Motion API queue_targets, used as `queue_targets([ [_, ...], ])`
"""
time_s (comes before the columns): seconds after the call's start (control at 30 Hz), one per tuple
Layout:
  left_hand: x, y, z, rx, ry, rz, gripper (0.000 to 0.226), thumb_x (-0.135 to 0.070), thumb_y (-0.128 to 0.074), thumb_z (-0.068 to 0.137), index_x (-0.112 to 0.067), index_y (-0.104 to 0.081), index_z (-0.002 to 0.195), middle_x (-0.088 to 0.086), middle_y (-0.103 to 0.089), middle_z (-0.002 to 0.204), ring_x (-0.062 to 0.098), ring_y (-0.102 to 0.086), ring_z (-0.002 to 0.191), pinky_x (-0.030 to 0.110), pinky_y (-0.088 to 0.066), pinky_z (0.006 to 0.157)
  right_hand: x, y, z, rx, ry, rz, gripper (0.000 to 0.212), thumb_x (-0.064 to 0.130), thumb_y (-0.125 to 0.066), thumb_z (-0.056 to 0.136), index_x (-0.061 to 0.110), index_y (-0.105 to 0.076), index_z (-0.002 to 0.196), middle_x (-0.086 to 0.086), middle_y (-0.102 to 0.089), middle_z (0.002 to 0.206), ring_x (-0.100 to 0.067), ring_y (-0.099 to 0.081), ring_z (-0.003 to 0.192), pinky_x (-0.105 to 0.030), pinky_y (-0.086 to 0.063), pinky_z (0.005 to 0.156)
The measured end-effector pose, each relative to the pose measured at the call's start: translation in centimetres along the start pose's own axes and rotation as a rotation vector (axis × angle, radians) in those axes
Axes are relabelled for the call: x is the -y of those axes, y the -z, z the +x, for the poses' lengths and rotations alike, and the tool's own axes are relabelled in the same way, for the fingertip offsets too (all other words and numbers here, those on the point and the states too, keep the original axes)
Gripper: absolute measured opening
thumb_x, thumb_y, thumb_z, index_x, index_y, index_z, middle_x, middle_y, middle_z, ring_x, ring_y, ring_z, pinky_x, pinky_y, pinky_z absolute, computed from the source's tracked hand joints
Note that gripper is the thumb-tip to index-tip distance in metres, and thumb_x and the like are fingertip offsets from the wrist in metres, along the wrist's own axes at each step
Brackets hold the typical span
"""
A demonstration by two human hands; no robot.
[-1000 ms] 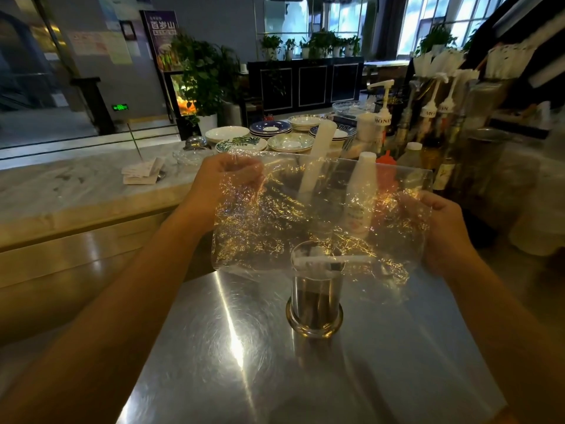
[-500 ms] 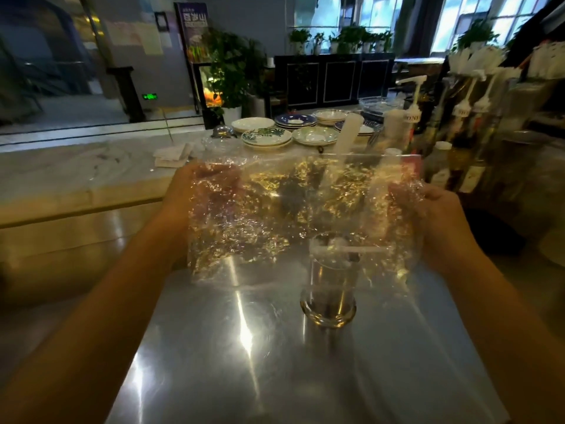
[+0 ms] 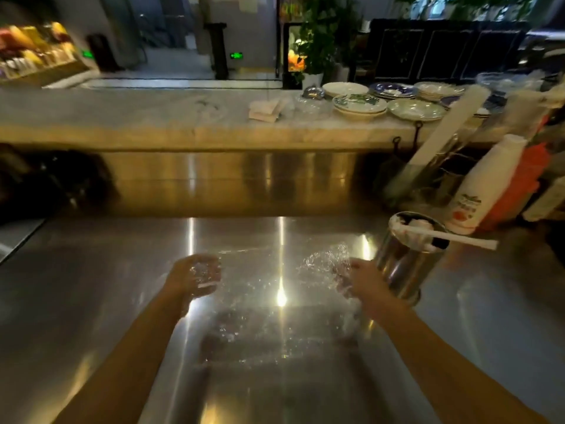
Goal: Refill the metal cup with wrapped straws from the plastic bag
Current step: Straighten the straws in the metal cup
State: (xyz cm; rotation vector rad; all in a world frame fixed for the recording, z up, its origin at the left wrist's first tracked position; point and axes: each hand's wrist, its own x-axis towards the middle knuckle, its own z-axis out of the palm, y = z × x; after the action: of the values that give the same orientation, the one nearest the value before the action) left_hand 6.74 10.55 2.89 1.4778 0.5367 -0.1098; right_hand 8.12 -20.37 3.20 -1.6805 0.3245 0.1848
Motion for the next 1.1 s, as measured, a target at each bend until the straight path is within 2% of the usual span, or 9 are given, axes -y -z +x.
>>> queue_targets([
  [0.07,1.4,1.0,-1.1,-0.027,-0.025,0.058,0.020,0.000,-0.043,0.090,-0.009,-0.060,0.083,0.014,-0.062,0.086,0.024,-0.058,0.071,0.028,-0.048,0.059,-2.0,-1.2,0.4,0.028,-0.053,-0.067,0.023,0.000,-0.051,0.087,0.009,-0.064,0.071,-0.004,-0.056,0.054,-0.007,-0.053,0.036,-0.016,-0.041,0.032],
  [0.17,3.7,2.1,-2.9,-0.120,-0.060,0.161,0.023,0.011,-0.046,0.085,-0.005,-0.059,0.073,0.013,-0.059,0.072,0.025,-0.054,0.062,0.019,-0.050,0.048,-4.3,-2.7,0.7,0.053,-0.094,-0.179,0.018,0.004,-0.055,0.086,0.002,-0.064,0.070,-0.003,-0.057,0.046,-0.008,-0.053,0.033,-0.016,-0.039,0.033],
  [0.3,5.3,2.8,-3.9,-0.109,-0.142,0.449,0.020,0.008,-0.049,0.086,-0.008,-0.060,0.078,0.010,-0.061,0.079,0.023,-0.056,0.080,0.027,-0.046,0.073,-5.4,-3.7,1.5,0.043,0.017,-0.459,0.018,0.010,-0.056,0.085,0.009,-0.064,0.069,-0.002,-0.062,0.057,-0.013,-0.055,0.047,-0.021,-0.041,0.044],
  [0.4,5.9,3.4,-3.5,-0.130,-0.195,0.543,0.009,0.003,-0.058,0.083,-0.005,-0.063,0.082,0.009,-0.062,0.083,0.020,-0.055,0.082,0.022,-0.040,0.068,-5.8,-3.9,1.9,0.044,0.037,-0.535,0.019,0.006,-0.051,0.085,0.012,-0.061,0.070,-0.004,-0.061,0.065,-0.015,-0.052,0.055,-0.024,-0.038,0.050],
  [0.5,5.9,4.4,-2.3,-0.158,-0.190,0.599,0.003,-0.002,-0.060,0.084,-0.001,-0.062,0.085,0.013,-0.063,0.086,0.024,-0.055,0.083,0.027,-0.041,0.070,-5.9,-3.6,1.9,0.046,0.014,-0.450,0.014,0.009,-0.055,0.085,0.018,-0.059,0.076,0.000,-0.060,0.070,-0.013,-0.052,0.060,-0.023,-0.039,0.052],
  [0.6,5.5,5.5,-1.4,-0.208,-0.135,0.618,0.013,-0.005,-0.056,0.087,0.000,-0.061,0.097,0.019,-0.066,0.096,0.033,-0.061,0.087,0.043,-0.049,0.082,-5.9,-2.4,2.0,0.030,-0.133,-0.192,0.013,0.007,-0.058,0.083,0.016,-0.060,0.091,-0.009,-0.063,0.075,-0.019,-0.055,0.057,-0.022,-0.041,0.041],
  [0.77,3.5,5.1,-0.8,-0.335,-0.246,0.776,0.018,-0.009,-0.051,0.089,-0.002,-0.061,0.102,0.019,-0.066,0.103,0.030,-0.059,0.088,0.039,-0.047,0.081,-5.3,-0.7,1.2,-0.063,-0.054,-0.201,0.017,0.010,-0.055,0.086,0.023,-0.058,0.077,-0.010,-0.061,0.074,-0.024,-0.056,0.061,-0.028,-0.044,0.046],
  [0.87,1.2,2.0,-1.2,-0.287,-0.404,0.807,0.014,-0.017,-0.053,0.090,-0.007,-0.063,0.095,0.009,-0.065,0.089,0.020,-0.055,0.074,0.030,-0.040,0.069,-3.7,0.1,0.4,-0.022,0.014,-0.157,0.018,0.006,-0.054,0.087,0.019,-0.058,0.075,-0.009,-0.061,0.075,-0.020,-0.057,0.060,-0.021,-0.044,0.043],
  [1.1,-3.9,-9.0,-2.8,-0.022,-0.718,0.772,0.015,-0.022,-0.057,0.088,-0.013,-0.065,0.096,0.000,-0.062,0.085,0.020,-0.057,0.080,0.030,-0.044,0.074,0.4,4.5,-2.4,-0.126,0.151,-0.133,0.007,0.007,-0.056,0.087,0.006,-0.063,0.087,-0.006,-0.063,0.070,-0.014,-0.058,0.059,-0.018,-0.046,0.050],
])
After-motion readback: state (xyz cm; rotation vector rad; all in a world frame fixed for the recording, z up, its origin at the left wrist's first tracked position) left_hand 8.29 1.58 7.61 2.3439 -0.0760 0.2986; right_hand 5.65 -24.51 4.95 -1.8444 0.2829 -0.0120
